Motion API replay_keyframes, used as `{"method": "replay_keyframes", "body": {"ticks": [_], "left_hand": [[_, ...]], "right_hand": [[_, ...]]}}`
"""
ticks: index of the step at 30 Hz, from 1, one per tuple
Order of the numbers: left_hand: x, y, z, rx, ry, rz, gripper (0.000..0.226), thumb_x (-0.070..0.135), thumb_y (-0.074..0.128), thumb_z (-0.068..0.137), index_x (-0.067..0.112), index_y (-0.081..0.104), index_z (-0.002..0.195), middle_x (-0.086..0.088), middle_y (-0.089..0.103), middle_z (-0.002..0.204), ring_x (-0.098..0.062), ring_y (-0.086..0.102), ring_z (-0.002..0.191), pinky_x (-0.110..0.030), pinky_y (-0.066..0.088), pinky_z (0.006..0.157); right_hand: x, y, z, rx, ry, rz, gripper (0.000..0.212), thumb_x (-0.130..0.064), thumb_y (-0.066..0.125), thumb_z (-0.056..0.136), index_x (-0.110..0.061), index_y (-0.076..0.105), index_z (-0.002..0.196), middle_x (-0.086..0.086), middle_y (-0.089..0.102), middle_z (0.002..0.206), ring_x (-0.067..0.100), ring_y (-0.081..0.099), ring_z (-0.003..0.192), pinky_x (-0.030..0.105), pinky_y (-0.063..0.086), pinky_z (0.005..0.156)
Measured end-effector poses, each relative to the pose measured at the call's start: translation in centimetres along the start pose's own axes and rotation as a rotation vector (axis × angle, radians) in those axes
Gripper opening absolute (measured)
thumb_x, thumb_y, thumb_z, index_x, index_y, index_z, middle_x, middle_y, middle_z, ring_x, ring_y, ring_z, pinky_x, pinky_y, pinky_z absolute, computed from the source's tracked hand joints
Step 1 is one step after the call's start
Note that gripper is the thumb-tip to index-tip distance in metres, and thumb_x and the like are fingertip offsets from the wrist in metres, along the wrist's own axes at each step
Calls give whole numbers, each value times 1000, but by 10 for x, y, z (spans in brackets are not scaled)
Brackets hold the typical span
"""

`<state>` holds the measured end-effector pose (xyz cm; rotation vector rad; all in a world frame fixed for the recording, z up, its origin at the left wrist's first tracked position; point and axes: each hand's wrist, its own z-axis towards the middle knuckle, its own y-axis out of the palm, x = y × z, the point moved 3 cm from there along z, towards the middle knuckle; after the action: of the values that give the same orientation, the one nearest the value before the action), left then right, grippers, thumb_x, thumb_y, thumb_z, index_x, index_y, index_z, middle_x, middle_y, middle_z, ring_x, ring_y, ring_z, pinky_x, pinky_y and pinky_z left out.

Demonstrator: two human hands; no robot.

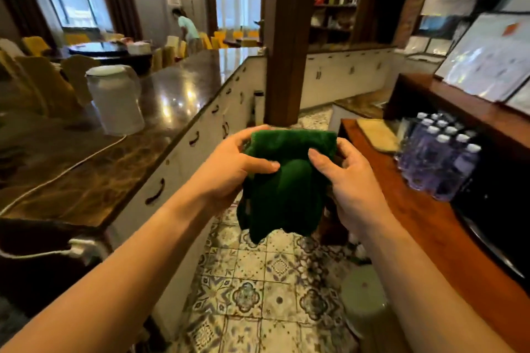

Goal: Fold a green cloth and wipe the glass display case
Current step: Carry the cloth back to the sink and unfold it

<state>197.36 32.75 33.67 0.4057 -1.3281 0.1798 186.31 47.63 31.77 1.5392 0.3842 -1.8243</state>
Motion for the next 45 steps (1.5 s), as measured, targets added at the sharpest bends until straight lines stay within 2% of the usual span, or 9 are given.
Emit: {"method": "replay_keyframes", "body": {"ticks": [4,12,16,20,24,34,39,43,45], "left_hand": [[-19,-12,84,-33,5,72,31,-13,67,77,13,70,93,-8,74,90,-25,73,85,-29,58,65],[-27,-52,302,-98,203,127,13,10,71,82,20,64,87,-2,69,85,-18,69,82,-31,57,68],[-24,-57,393,-171,232,156,20,7,69,81,24,61,87,6,69,79,-10,69,75,-23,54,61],[-42,-55,475,-174,260,196,32,-7,65,82,23,61,90,9,68,78,-7,67,73,-22,54,59],[-80,-49,575,-142,239,165,29,-2,72,81,23,67,93,7,70,83,-11,70,80,-24,56,66],[-173,-20,853,-146,127,156,17,11,69,88,27,70,95,10,70,89,-6,69,85,-19,54,68],[-198,-28,968,-145,92,155,27,4,68,88,31,70,91,12,70,87,-4,69,81,-18,54,67],[-220,-35,1055,-177,72,219,29,3,68,86,31,69,90,-2,65,98,-9,69,83,-19,53,65],[-233,-40,1096,-187,71,269,28,3,70,85,30,68,88,-5,64,99,-16,68,85,-23,55,66]], "right_hand": [[13,-28,68,46,-10,-50,19,-16,66,93,-28,70,108,2,76,108,22,73,99,31,59,73],[22,-58,259,171,-91,-136,16,-18,71,87,-34,71,89,-1,76,96,20,74,91,30,59,66],[20,-82,336,252,-151,-248,20,-23,74,78,-36,66,91,-3,74,86,18,73,85,28,58,65],[36,-117,404,307,-144,-298,20,-14,71,88,-31,63,95,-5,72,85,14,72,82,25,57,64],[65,-163,487,368,-130,-273,16,-15,70,90,-30,64,95,7,71,95,18,73,85,28,57,63],[126,-304,723,413,-13,-224,19,-10,71,89,-14,61,104,-7,74,85,10,73,75,20,55,55],[145,-349,833,405,13,-365,20,-15,72,88,-33,64,91,5,70,100,17,70,88,29,58,67],[169,-379,911,429,52,-406,27,-9,68,89,-35,63,85,4,68,98,6,69,80,20,56,59],[183,-391,947,445,77,-443,28,-7,65,88,-34,62,83,5,68,95,13,68,84,29,58,65]]}}
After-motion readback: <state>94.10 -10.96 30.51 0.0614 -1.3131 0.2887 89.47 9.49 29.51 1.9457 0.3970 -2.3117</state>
